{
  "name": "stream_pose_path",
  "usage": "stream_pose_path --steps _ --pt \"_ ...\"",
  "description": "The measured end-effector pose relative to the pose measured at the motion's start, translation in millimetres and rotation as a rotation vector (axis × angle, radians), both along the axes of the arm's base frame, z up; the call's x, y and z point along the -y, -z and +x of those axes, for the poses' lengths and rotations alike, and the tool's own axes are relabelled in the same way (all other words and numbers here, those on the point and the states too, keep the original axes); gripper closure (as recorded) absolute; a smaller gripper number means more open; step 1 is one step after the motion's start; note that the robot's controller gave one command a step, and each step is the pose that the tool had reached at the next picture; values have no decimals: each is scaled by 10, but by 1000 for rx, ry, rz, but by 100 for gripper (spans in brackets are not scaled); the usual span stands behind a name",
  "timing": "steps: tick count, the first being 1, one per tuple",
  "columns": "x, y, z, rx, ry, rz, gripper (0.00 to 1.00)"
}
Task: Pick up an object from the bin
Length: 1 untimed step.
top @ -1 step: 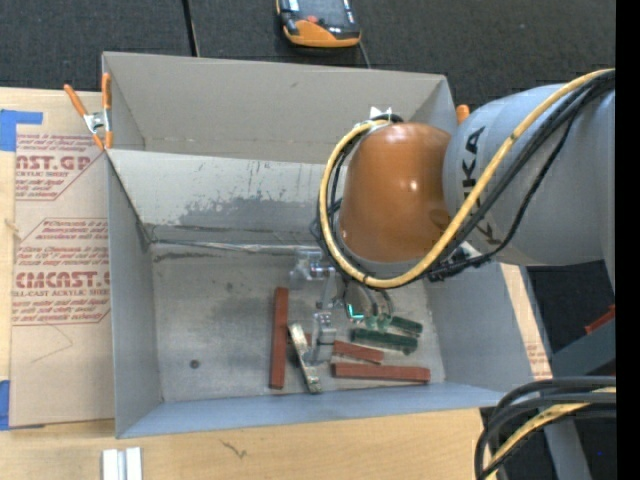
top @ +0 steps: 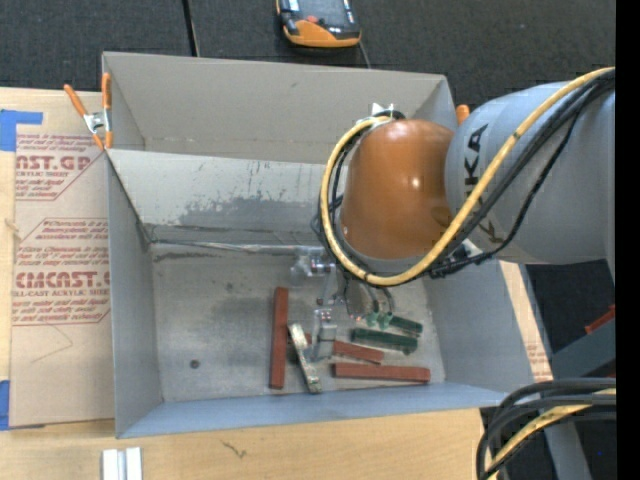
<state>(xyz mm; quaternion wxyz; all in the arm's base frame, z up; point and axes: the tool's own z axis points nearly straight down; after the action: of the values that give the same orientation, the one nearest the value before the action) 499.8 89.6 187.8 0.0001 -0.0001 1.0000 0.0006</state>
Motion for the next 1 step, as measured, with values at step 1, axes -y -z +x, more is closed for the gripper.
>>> stream_pose_path --steps 1 --pt "-44 260 93 8 -121 -1 0"
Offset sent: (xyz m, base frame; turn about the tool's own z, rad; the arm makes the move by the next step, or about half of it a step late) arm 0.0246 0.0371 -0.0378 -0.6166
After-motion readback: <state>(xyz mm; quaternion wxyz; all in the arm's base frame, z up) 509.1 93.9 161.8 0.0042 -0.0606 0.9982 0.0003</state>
